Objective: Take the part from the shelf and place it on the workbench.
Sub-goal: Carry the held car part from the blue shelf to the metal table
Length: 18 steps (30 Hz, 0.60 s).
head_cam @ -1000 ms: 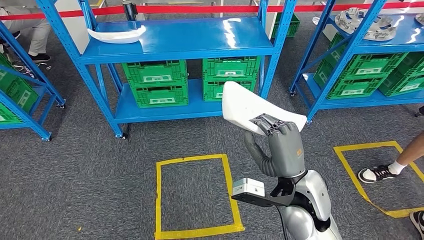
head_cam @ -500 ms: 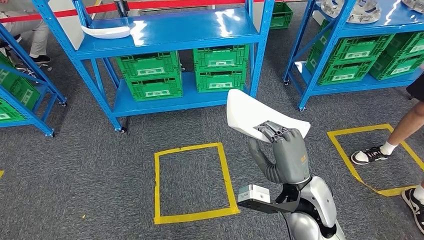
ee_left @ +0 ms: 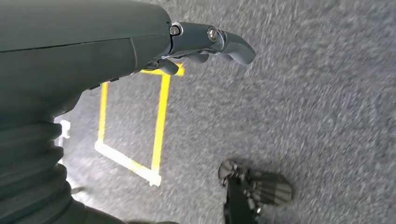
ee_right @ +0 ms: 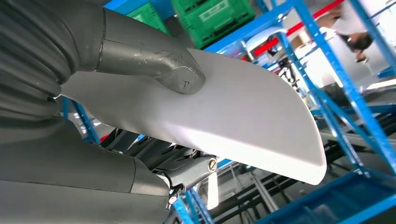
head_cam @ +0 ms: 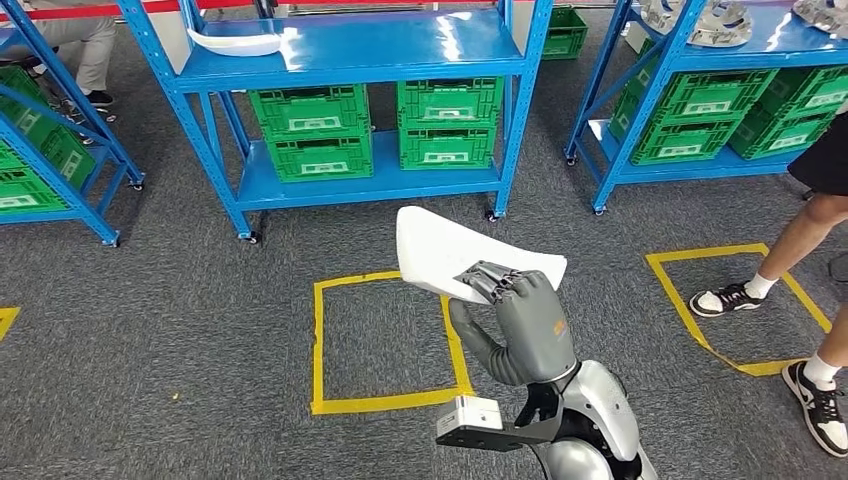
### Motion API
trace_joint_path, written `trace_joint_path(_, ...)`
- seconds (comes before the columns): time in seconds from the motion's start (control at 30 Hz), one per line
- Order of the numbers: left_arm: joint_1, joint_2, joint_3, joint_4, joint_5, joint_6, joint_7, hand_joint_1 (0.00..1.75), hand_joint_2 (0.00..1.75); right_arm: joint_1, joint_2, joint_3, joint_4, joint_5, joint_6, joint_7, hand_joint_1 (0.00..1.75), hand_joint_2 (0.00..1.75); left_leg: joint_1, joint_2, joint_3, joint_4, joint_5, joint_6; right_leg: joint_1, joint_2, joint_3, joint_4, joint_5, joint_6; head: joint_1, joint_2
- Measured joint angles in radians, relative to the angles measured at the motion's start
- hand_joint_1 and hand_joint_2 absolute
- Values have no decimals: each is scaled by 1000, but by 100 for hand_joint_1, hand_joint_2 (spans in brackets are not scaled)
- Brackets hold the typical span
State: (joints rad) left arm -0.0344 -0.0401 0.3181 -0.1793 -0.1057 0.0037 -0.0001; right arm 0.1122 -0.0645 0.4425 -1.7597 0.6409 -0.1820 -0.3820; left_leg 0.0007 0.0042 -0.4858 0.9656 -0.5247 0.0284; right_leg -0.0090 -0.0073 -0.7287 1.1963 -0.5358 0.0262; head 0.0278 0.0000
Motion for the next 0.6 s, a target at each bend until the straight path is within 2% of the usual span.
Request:
trace_joint_path(0.03,1,3,2,0,0,-5,-12,0,175,-5,0,10,4,2,-1,1,175,175,0,-3,-14,2,10,-1,-1,0,-12,63,-24,3,0,0)
trace_joint_path(0.07,1,6,3,0,2,-8,-21,0,175,-9,0,19,8,3,-1,2,175,175,0,-8,-27,5,20,-3,-2,0,-13,102,-26,3,0,0)
trace_joint_path(0.1,2,7,5,0,4,-11,-28,0,175,-14,0,27,12,5,-2,5,175,175,0,-14,-39,9,29,-6,-2,1,6,104,-8,3,0,0)
trace_joint_path(0.13,3,8,8,0,7,-12,-35,0,175,-18,0,35,16,7,-2,10,175,175,0,-21,-50,13,37,-9,-2,5,43,69,17,1,0,0)
trace_joint_path(0.17,4,8,10,0,10,-13,-41,0,175,-24,1,41,18,10,-2,17,175,175,1,-29,-59,17,44,-12,-2,19,97,-2,33,-4,0,0)
trace_joint_path(0.2,4,8,13,0,12,-14,-45,0,175,-29,3,48,21,14,-2,26,175,175,1,-37,-70,22,50,-17,-3,39,154,-82,35,-10,0,0)
trace_joint_path(0.23,3,8,14,0,12,-14,-47,0,175,-32,6,53,22,20,-2,35,175,175,2,-46,-79,25,56,-23,-2,57,196,-147,29,-16,0,0)
trace_joint_path(0.27,2,8,15,0,9,-15,-46,0,175,-35,10,58,23,28,-2,45,175,175,3,-54,-86,27,62,-30,-1,70,223,-191,17,-22,1,0)
trace_joint_path(0.33,3,11,16,0,2,-14,-32,0,175,-36,19,64,23,47,-1,65,175,175,5,-71,-96,26,73,-45,1,59,227,-211,12,-33,2,0)
trace_joint_path(0.4,6,13,17,1,-2,-10,-14,0,175,-38,30,66,20,62,4,78,175,175,5,-61,-112,46,61,-54,-2,36,226,-217,19,-47,0,0)
trace_joint_path(0.43,8,13,17,1,-2,-7,-7,0,175,-40,35,66,18,65,10,81,175,175,4,-47,-130,83,37,-58,-4,25,225,-220,23,-54,-3,0)
trace_joint_path(0.47,8,12,18,1,-2,-4,-2,0,175,-44,37,65,17,65,19,81,175,175,5,-30,-155,142,3,-61,-4,13,222,-220,25,-59,-5,0)
trace_joint_path(0.53,8,9,19,0,0,2,5,0,175,-57,40,63,19,55,45,74,175,175,8,-16,-211,277,-58,-70,-1,-10,214,-217,28,-64,-7,0)
trace_joint_path(0.57,9,6,20,0,1,5,6,0,175,-68,41,60,23,47,57,67,175,175,9,-13,-223,313,-66,-73,0,-21,209,-214,29,-64,-7,0)
trace_joint_path(0.6,11,4,21,0,2,8,7,0,175,-82,42,55,28,38,66,58,175,175,9,-11,-214,310,-54,-74,0,-31,205,-210,29,-64,-7,0)
